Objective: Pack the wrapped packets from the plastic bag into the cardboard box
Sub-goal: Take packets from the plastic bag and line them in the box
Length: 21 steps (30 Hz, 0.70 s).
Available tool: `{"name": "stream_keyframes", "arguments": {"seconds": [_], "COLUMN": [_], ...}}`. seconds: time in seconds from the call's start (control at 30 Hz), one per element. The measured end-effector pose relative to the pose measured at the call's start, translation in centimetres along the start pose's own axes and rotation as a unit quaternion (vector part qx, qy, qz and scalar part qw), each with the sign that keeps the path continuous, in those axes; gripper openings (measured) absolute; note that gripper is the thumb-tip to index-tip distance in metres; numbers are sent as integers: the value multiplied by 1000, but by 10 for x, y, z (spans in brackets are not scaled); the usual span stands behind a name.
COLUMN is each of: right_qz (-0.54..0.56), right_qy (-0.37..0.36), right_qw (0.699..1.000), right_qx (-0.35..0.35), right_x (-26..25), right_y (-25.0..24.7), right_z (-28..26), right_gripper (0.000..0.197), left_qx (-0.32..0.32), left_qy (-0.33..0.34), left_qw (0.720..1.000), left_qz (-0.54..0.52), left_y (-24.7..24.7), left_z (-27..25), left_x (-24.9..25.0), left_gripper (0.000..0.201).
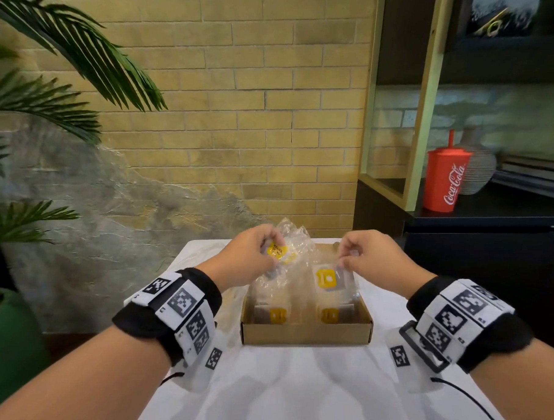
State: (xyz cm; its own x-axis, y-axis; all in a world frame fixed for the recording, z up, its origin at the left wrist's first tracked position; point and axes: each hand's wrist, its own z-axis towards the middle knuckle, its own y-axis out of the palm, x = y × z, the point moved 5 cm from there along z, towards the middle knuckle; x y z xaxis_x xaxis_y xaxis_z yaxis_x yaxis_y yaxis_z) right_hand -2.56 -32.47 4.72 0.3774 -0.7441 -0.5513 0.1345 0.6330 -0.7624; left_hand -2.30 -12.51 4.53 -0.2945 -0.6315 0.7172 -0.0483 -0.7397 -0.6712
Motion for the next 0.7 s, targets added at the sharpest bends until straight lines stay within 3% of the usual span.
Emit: {"name": "stream_keyframes", "arguments": {"seconds": [0.13,0.4,0.7], "right_qz": [13,131,120], "right_qy": [30,89,91], "right_qw": [999,987,988], "right_qx": [-14,2,-29], "right_x": [14,32,36], "right_y": [-2,-5,15], "right_z": [0,-4,-5], "right_gripper": [21,24,30], "left_qx": [-7,-74,-127], "left_qy": [-23,5,5], "left_qw": [1000,984,957], "left_qz": [-20,162,259], "left_y": [4,17,36], "left_z": [1,1,-6], "left_x": [-9,-24,-37], "left_gripper": [44,14,16]}}
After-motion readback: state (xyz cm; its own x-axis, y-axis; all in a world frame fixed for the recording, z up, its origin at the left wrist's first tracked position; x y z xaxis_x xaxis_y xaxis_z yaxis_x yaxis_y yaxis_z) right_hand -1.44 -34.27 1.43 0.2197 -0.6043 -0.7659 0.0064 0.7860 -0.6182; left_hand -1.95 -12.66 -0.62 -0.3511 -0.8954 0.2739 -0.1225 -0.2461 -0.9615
